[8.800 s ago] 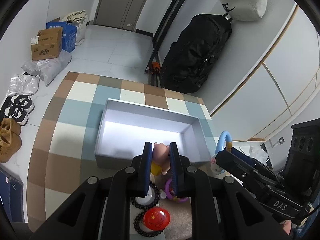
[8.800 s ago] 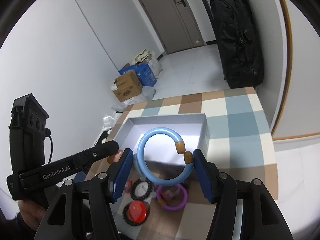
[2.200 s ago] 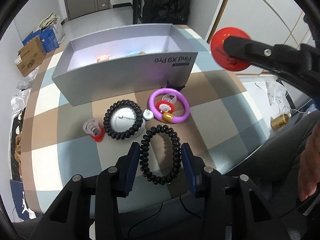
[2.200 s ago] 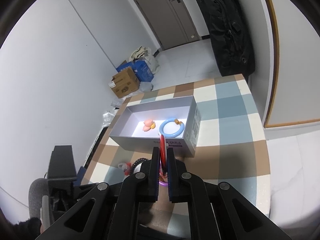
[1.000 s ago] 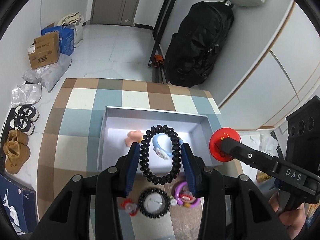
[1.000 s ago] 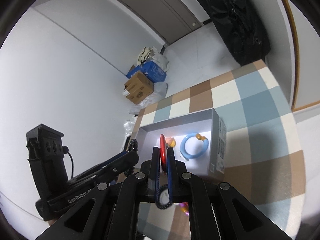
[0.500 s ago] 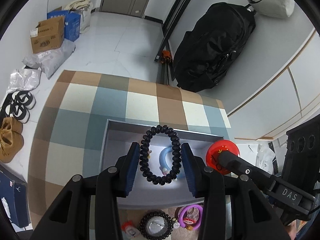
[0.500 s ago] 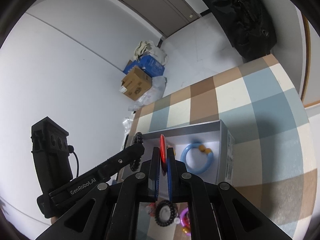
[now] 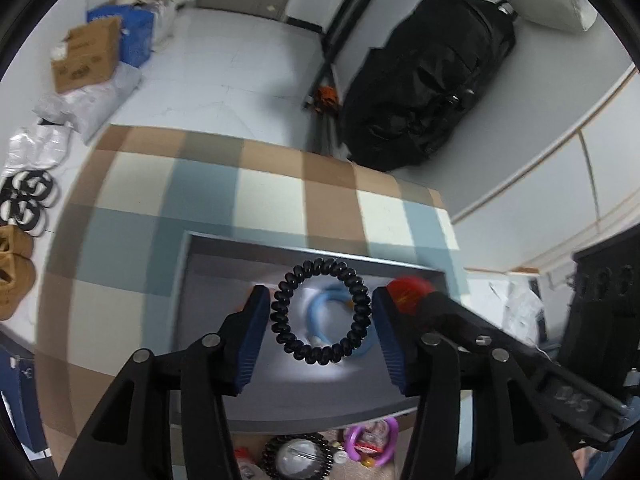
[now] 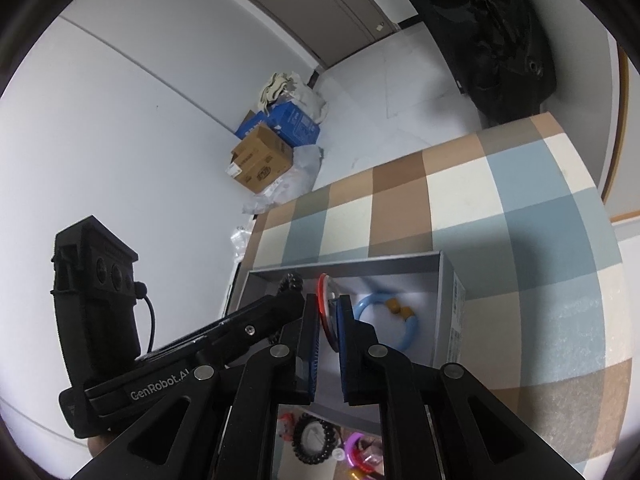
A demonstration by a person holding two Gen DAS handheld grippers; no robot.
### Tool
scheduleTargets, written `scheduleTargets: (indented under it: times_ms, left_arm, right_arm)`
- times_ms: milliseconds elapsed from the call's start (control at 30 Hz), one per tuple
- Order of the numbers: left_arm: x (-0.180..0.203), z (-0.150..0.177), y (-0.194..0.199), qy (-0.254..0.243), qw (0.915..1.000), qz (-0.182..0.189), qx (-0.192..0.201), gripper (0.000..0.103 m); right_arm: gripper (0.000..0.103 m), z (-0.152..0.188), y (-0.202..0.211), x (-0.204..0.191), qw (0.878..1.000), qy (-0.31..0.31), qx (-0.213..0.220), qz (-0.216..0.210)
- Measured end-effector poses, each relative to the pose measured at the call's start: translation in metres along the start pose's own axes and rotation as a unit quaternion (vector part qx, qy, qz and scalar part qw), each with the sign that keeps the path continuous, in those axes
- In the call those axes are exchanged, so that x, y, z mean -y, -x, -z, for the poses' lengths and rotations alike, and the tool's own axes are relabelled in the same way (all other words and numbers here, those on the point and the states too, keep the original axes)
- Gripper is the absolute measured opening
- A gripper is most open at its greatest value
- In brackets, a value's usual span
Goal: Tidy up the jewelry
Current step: 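Lower the bracelet into the box with the left gripper while the right gripper drops the badge in, then open both grippers and withdraw them from the box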
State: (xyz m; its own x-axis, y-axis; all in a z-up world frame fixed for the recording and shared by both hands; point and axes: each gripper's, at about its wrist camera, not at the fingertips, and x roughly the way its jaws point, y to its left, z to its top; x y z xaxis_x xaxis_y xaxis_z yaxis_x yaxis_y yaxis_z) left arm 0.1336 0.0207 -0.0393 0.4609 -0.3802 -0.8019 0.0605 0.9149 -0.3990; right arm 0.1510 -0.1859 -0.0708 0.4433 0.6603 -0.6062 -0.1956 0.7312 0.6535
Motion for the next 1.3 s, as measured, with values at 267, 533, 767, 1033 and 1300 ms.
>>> scheduleTargets:
  times_ms: [267, 533, 767, 1033, 1300]
  left_arm:
    - [-0.005, 0.001, 0.016, 0.007, 0.9993, 0.025, 0.027, 0.076]
    - [0.007, 0.011, 0.017, -0.026, 0.9992, -0.013, 0.028, 0.076]
    - [0.017, 0.02, 0.027, -0.057, 0.9964, -0.034, 0.052, 0.076]
    - [0.012, 0.038, 0.042, -0.059, 0.9944, -0.044, 0.076, 0.081]
    - [0.011, 0.058, 0.054, -0.078, 0.9911, -0.041, 0.1, 0.086]
  right_arm:
    - [0.071, 0.0, 0.026, -0.002, 0.999, 0.007, 0.05, -0.011]
    - [0.079, 0.003, 0.035, -0.001, 0.998, 0.015, 0.067, 0.006]
    - [0.083, 0.009, 0.043, -0.008, 0.996, 0.041, 0.078, 0.016]
    - [0.093, 0.02, 0.052, -0.003, 0.994, 0.055, 0.083, 0.045]
    - [0.096, 0.041, 0.06, -0.011, 0.991, 0.085, 0.086, 0.065]
